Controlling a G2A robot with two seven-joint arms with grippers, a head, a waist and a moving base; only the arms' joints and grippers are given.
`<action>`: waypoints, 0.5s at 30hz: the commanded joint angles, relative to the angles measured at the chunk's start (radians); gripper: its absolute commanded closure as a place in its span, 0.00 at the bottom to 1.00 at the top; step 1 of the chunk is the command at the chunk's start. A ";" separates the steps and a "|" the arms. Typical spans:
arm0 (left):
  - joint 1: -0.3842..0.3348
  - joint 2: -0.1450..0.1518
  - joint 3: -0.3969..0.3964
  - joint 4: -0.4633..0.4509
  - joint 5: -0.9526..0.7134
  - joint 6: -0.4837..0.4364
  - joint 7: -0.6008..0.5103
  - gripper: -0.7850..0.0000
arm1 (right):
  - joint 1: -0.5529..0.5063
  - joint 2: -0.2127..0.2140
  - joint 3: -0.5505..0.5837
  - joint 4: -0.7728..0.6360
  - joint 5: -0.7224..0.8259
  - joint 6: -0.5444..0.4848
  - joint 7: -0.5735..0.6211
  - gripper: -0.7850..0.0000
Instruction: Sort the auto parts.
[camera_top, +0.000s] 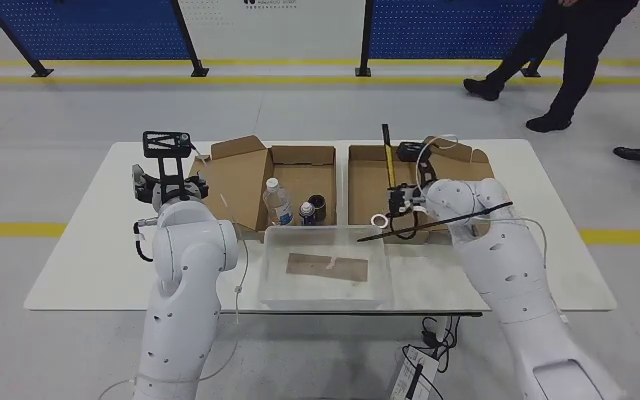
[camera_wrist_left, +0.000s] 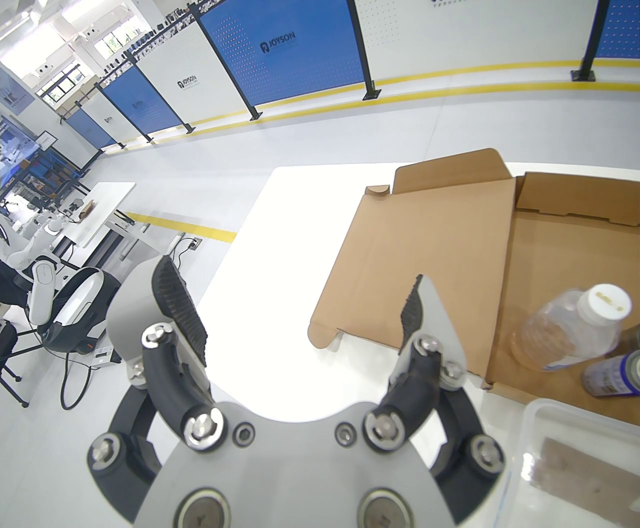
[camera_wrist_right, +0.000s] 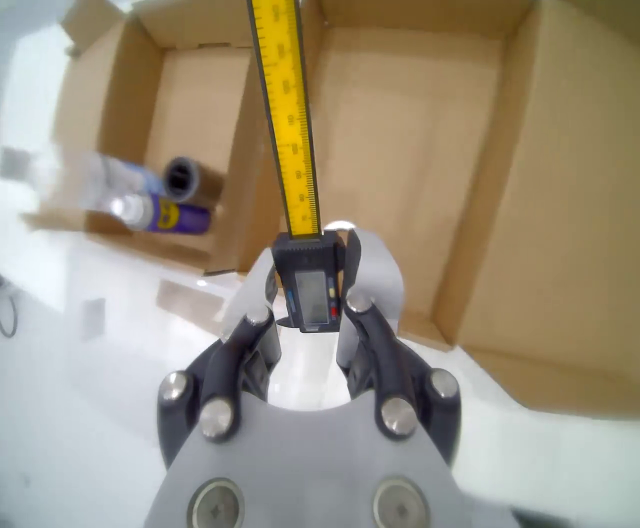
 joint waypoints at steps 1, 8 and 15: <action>0.000 0.000 0.000 0.000 0.000 0.000 0.000 0.00 | 0.014 -0.001 -0.001 0.043 0.000 0.006 -0.005 1.00; 0.000 0.000 0.000 0.000 0.000 0.000 0.000 0.00 | 0.077 -0.012 -0.040 0.197 -0.020 0.017 -0.022 1.00; 0.000 0.000 0.000 0.000 0.000 0.000 0.000 0.00 | 0.142 -0.034 -0.095 0.353 -0.015 0.017 -0.046 1.00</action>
